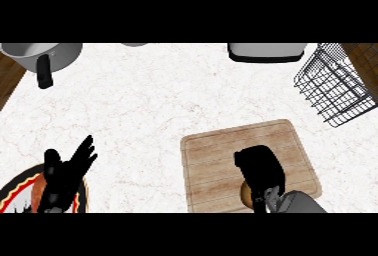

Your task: Pick the pear from the cutting board and place it in the basket

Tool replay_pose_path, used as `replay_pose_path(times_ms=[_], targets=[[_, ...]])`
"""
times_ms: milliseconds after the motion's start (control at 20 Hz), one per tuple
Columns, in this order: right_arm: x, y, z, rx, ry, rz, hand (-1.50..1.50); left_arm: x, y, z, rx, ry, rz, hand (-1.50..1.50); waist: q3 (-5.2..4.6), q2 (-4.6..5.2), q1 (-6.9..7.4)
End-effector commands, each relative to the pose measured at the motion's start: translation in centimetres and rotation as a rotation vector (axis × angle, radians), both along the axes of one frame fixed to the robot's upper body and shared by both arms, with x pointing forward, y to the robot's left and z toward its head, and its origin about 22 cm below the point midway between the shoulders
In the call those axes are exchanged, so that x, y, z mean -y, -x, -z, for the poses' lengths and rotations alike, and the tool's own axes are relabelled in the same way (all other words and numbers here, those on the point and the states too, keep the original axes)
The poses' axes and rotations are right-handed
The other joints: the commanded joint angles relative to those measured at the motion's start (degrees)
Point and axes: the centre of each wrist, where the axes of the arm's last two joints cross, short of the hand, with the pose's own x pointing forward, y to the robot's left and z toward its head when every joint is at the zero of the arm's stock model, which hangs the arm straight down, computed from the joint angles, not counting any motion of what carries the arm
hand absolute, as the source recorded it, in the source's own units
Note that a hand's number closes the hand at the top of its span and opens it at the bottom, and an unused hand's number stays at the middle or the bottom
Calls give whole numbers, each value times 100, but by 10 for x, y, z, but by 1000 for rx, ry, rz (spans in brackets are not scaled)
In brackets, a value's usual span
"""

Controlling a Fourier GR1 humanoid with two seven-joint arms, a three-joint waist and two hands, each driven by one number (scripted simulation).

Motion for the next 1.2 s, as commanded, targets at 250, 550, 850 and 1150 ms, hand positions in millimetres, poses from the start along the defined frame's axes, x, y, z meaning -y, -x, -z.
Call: replay_pose_path(times_ms=[250,550,850,1150], targets=[[13,2,16,48,73,-90,150,-3,5,10,-78,-11,-12,0,-44,61,-2],[65,44,9,72,-41,-217,150,-6,23,23,-91,9,-8,0,-42,40,-99],[147,59,-6,219,-207,-309,150,-10,19,16,-87,9,-31,0,-32,43,-194],[114,68,-21,260,-887,-94,150,-10,24,17,-82,12,-65,0,-23,62,-326]])
